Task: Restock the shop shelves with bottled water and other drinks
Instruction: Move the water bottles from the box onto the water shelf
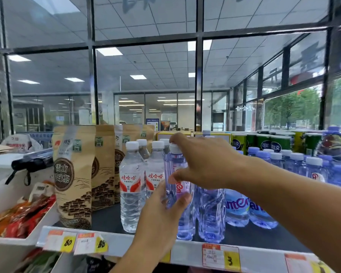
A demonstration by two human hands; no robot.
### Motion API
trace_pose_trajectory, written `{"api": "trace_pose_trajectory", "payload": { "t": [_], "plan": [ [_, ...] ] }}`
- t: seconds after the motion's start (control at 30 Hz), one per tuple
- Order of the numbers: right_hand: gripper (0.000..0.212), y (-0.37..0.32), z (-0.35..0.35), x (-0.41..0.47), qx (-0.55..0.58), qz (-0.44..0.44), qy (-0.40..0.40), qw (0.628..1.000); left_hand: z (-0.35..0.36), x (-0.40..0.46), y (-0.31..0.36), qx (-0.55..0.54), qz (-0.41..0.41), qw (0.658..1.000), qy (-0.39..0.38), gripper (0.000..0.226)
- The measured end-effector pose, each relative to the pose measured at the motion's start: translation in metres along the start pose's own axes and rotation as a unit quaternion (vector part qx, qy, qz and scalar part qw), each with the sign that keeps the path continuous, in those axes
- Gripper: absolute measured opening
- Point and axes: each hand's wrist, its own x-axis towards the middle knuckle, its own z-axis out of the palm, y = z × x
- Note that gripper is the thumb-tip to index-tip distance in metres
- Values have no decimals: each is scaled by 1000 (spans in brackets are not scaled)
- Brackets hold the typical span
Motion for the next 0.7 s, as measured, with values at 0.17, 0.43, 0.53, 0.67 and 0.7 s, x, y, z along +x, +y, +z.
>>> {"api": "trace_pose_trajectory", "payload": {
  "t": [0.17, 0.43, 0.53, 0.67, 0.7],
  "plan": [
    [79, 3, 5, 5, -55, 11, 8, 998, 3, -2, -9, 35, -4, 999, -3, 42],
    [78, 20, 6, 17, -98, 47, -34, 993, 8, -9, -32, 104, -69, 991, 42, 46],
    [81, 26, 9, 22, -66, 59, -55, 995, 10, -9, -36, 99, -91, 990, 51, 50],
    [84, 23, 16, 28, -21, 65, -55, 996, 11, -11, -32, 163, -87, 981, 64, 60],
    [83, 22, 16, 28, -18, 68, -55, 996, 11, -12, -31, 182, -84, 977, 68, 61]
  ]
}}
